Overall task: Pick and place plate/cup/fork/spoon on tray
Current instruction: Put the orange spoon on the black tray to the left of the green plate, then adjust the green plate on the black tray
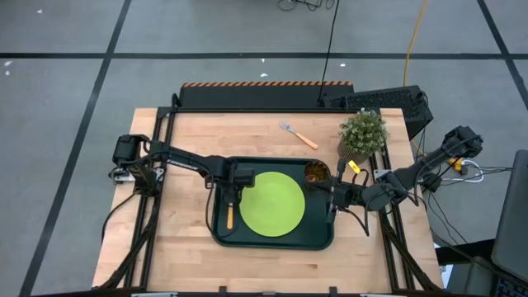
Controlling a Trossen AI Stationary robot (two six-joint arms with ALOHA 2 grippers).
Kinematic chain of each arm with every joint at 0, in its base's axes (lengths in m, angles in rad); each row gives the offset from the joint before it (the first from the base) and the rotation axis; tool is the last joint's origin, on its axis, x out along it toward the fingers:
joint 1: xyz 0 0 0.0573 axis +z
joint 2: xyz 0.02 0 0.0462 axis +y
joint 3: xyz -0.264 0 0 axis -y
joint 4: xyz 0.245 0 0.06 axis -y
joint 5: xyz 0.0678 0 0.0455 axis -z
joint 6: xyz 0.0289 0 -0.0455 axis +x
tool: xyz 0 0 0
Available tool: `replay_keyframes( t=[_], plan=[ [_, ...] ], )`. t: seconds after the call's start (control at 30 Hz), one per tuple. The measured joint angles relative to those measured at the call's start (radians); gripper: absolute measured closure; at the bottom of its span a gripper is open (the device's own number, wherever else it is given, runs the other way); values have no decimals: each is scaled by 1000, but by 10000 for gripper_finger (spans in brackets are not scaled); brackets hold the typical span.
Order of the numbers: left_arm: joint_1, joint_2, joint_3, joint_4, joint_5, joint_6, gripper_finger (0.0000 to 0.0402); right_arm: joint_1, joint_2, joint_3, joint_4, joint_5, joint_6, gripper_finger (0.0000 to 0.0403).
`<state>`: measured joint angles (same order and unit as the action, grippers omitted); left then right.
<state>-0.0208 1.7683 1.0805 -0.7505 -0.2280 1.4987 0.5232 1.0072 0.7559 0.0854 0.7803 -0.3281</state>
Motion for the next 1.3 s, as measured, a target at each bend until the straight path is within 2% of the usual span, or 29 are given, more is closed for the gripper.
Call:
replay_keyframes(
  t=[0.2,0.43,0.6,0.7,0.77,1.03,1.13,1.3],
  plan=[
    [-4,0,25,3,-61,37,311,0,0,0,0,0,-2,403],
    [-35,0,108,-3,-61,10,311,0,0,0,0,0,-5,403],
    [-69,0,170,-3,-56,-97,311,0,0,0,0,0,-5,403],
    [-96,0,209,-4,-34,-253,311,0,0,0,0,1,-5,403],
    [-116,0,236,-2,-35,-421,311,0,0,0,0,1,-4,403],
    [-151,0,305,-19,-15,-1326,311,0,0,0,5,2,0,403],
    [-142,2,304,-124,17,-1439,311,0,0,0,21,2,-2,403],
    [-111,40,280,-271,-5,-1509,311,0,0,0,32,1,-5,403]
  ],
)
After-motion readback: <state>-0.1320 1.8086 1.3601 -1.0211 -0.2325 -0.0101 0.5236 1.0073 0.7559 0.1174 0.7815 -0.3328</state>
